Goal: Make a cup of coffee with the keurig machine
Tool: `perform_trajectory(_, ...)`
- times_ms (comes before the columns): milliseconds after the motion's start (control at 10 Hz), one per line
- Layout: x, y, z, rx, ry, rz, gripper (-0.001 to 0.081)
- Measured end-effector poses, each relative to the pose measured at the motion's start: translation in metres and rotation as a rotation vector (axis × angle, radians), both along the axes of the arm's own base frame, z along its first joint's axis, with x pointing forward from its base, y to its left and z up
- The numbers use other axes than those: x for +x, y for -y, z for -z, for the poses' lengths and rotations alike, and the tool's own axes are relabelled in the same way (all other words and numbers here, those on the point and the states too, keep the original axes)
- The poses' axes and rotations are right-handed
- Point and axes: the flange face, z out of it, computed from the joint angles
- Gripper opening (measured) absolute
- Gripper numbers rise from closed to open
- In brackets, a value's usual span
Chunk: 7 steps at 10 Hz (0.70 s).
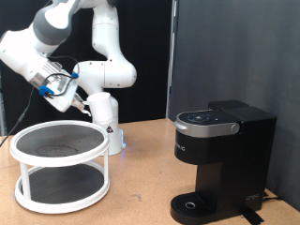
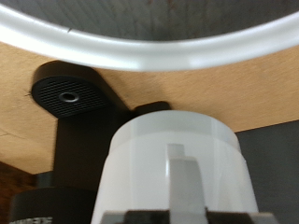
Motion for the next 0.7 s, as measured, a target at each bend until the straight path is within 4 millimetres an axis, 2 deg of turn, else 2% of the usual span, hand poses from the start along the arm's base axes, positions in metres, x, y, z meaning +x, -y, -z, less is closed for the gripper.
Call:
perform_trajectory(300,0.026,-0.04,0.0,-0.062,0.025,0.136,0.0001)
perform_trajectory(700,0.054,-0.095,0.004,-0.082,0.047,0.134,0.0001)
